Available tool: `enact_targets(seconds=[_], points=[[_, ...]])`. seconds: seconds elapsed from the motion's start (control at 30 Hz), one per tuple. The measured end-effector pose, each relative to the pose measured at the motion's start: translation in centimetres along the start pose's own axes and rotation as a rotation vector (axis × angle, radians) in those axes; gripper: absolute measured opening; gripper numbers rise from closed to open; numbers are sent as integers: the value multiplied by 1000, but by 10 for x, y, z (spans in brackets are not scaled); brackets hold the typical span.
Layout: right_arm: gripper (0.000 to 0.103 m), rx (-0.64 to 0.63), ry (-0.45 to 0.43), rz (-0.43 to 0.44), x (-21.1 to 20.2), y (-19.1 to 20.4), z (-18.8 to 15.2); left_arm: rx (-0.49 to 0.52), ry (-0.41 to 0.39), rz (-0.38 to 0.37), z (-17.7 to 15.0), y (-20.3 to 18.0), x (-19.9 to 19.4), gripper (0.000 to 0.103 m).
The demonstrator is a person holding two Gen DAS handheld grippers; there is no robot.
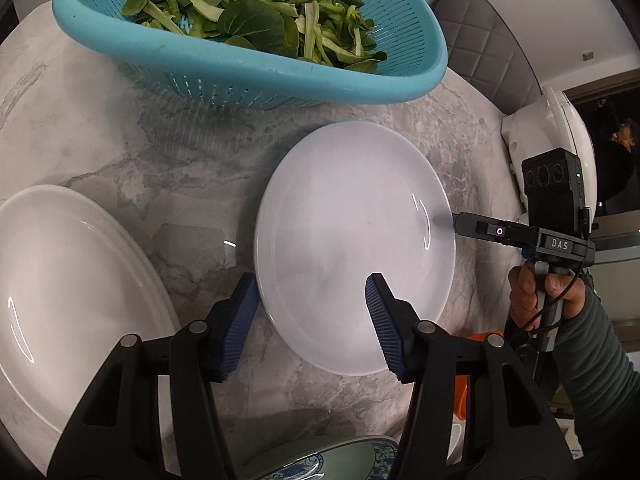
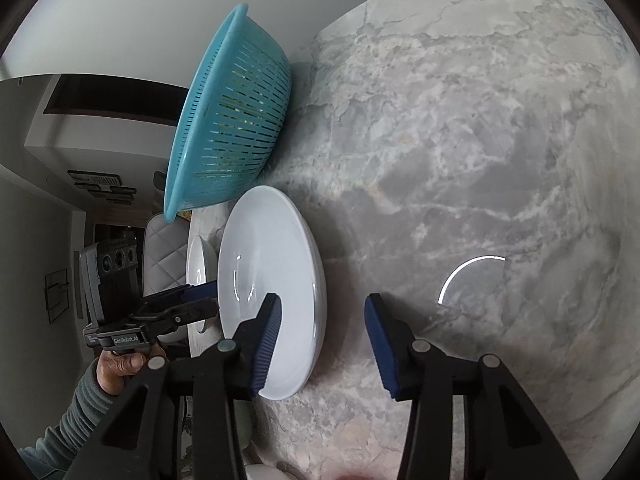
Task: Organize plates and bowls
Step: 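Move both grippers to the white plate beside the teal colander, then close both grippers on the rim of the white plate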
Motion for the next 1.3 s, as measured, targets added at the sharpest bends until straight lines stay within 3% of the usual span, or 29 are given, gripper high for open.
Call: enact_targets(seconds=[0.2, 0.23, 0.3, 0.4, 0.53, 1.0, 1.3], points=[[43, -32, 26, -15, 14, 13, -2, -9, 14, 7, -1, 2, 6, 47], [42, -37, 33, -17, 17, 15, -3, -10, 20, 14, -1, 3, 8, 43], [27, -61, 55, -43, 23, 18, -5, -22, 29, 22, -1, 5, 11, 32], [16, -88, 69, -85, 30, 22, -7, -35, 38, 42, -2, 11, 14, 20], [9, -98, 83, -126, 34, 23, -8, -52, 42, 55, -3, 19, 16, 8], [8, -90, 77, -185, 26, 17, -5, -31, 60, 49, 1, -5, 11, 8], [8, -99, 49, -189, 0, 42, -1, -12, 51, 38, 6, -34, -18, 8]])
Point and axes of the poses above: each gripper's, at about its wrist camera, not at the fingertips, and x roughly the way its jaws point, y to its left, z to its top, the point moved 5 cm from there along x, roughly the way its jaws point, and after that the axes turned 12 degrees about -y, right-handed, at the moved point
